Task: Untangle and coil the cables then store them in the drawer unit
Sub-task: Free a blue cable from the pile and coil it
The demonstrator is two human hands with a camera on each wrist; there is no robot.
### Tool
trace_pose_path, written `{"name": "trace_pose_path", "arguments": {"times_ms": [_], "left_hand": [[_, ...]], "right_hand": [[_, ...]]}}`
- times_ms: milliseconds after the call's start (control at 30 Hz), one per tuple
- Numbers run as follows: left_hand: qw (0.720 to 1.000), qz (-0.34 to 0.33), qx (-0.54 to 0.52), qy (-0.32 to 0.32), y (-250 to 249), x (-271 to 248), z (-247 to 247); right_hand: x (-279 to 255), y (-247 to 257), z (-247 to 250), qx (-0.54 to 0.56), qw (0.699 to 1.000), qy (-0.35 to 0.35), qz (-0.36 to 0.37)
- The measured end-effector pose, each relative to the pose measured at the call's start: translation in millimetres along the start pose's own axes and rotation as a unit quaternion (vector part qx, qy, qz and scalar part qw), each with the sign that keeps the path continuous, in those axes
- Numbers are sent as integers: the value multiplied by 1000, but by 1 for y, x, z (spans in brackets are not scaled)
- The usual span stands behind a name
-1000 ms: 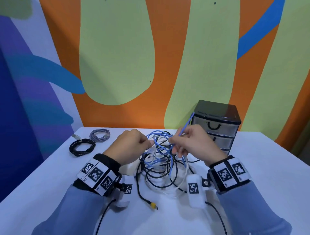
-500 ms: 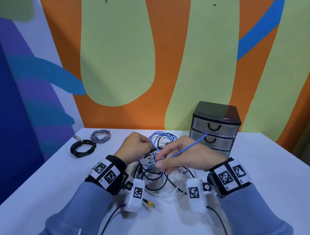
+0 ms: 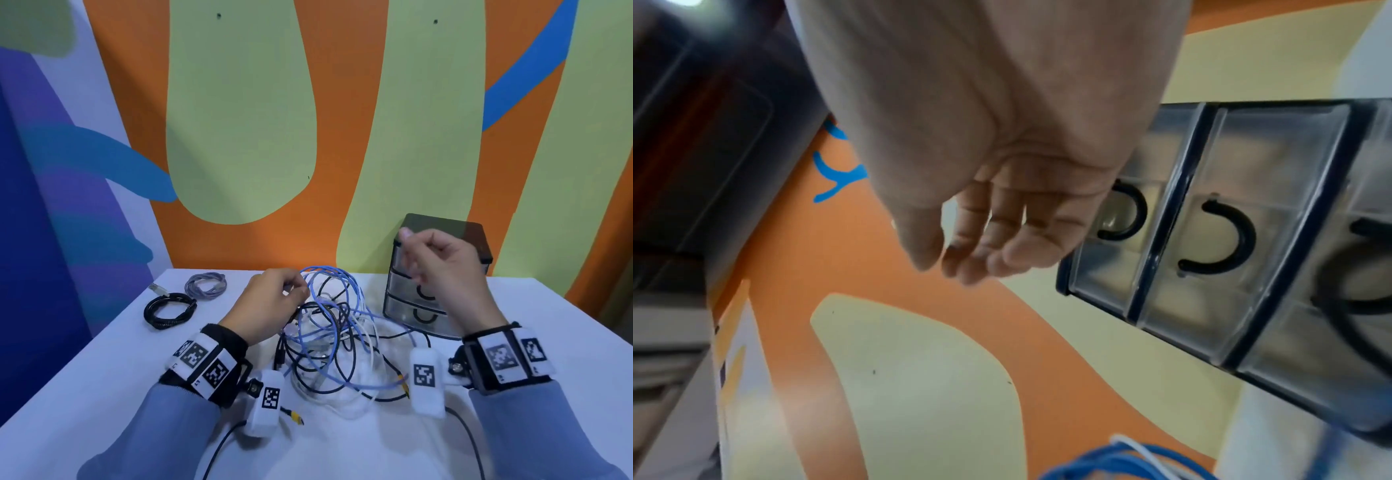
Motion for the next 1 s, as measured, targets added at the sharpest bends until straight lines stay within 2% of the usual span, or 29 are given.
{"name": "trace_pose_path", "arguments": {"times_ms": [167, 300, 400, 533, 667, 767, 933, 1000], "left_hand": [[996, -91, -11, 11, -18, -5, 0], [990, -136, -15, 13, -26, -8, 1], [988, -154, -1, -2, -28, -9, 3], [989, -145, 7, -30, -26, -7, 5], [993, -113, -6, -44, -26, -9, 6], [995, -99, -27, -20, -28, -12, 4], [992, -109, 16, 61, -31, -14, 2], [992, -109, -18, 67, -34, -15, 0]], "right_hand": [[2, -16, -31, -68, 993, 61, 74], [-1, -23, -46, -95, 987, 102, 79], [-3, -29, -57, -103, 986, 106, 73], [-1, -32, -59, -109, 988, 68, 85], [-5, -24, -55, -72, 991, 68, 88], [-7, -19, -52, -71, 991, 69, 95], [-9, -15, -56, -39, 991, 96, 88], [-10, -14, -56, -51, 991, 98, 79]]}}
Point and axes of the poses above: each hand's wrist, its own x-axis towards the middle knuckle, its own z-axis out of the back of the hand, y = z × x, the point moved 5 cm from there along x, towards the middle knuckle, and after that the axes turned 12 degrees about -x, right-handed, at the moved point
